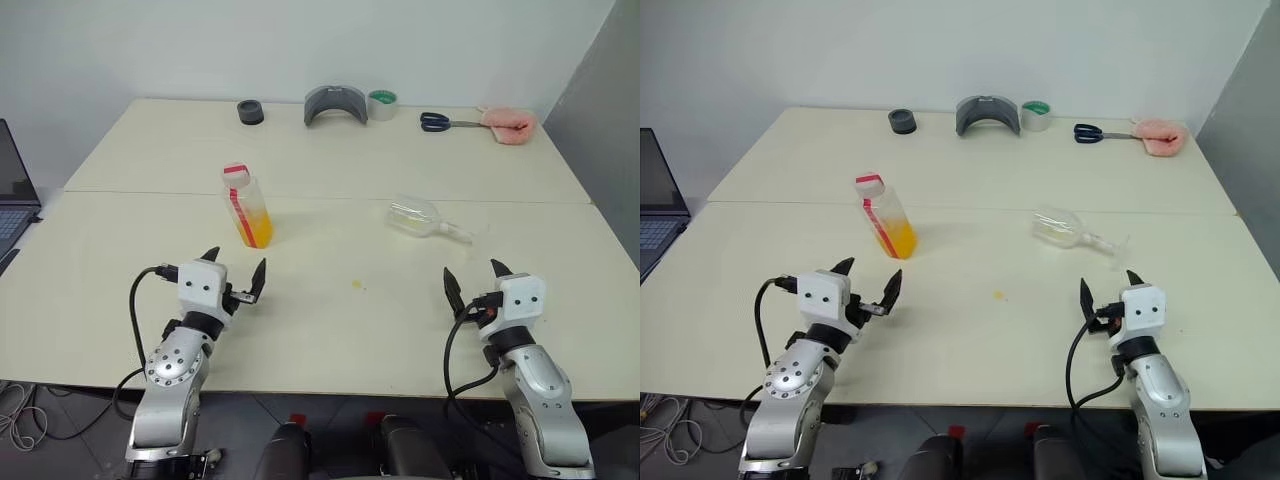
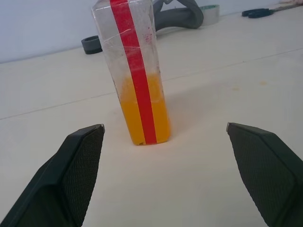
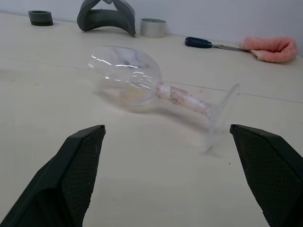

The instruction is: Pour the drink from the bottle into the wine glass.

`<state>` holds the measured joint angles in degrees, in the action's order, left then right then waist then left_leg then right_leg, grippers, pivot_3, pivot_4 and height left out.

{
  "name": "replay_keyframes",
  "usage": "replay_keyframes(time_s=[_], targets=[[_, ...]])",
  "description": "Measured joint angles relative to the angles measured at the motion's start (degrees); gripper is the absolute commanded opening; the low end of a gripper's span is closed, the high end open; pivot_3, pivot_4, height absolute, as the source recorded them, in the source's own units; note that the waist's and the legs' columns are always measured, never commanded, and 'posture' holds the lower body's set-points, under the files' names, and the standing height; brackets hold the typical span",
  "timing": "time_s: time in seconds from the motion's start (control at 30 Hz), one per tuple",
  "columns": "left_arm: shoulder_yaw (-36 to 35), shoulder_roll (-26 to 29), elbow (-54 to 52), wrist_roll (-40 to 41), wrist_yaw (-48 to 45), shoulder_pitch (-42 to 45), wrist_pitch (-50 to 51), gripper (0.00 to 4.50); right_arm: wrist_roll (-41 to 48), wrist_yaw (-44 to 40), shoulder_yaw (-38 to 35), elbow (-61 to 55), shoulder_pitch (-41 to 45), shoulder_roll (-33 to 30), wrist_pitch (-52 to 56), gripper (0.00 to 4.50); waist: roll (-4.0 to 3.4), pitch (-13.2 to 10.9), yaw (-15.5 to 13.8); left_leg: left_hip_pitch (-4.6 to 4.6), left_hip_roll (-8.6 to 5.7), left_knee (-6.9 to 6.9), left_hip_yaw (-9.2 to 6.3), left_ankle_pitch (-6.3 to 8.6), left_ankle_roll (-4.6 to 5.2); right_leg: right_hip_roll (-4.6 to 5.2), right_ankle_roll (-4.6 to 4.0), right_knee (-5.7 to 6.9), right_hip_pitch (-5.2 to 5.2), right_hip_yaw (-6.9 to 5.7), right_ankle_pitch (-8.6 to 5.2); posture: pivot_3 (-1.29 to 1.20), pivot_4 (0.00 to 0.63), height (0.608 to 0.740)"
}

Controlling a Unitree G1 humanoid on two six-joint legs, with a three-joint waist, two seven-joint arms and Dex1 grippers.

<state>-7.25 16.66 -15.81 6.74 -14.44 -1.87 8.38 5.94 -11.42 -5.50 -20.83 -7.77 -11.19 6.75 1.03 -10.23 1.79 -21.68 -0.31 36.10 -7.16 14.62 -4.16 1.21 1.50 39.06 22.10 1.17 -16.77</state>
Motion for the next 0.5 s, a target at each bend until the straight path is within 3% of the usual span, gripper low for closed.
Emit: replay_keyframes(time_s=[0.5], targets=[[-0.05, -0.32, 0.32, 2.31, -1.39, 1.27, -0.36, 4.46, -0.06, -1.04, 0.02, -0.05, -0.81, -0.18, 0.16, 4.50, 0.00, 0.00, 0.00, 0.00, -0.01, 0.00, 0.00, 0.00, 0.00, 0.00, 0.00, 0.00, 0.00, 0.01, 0.00, 0.00, 0.150, 0.740]])
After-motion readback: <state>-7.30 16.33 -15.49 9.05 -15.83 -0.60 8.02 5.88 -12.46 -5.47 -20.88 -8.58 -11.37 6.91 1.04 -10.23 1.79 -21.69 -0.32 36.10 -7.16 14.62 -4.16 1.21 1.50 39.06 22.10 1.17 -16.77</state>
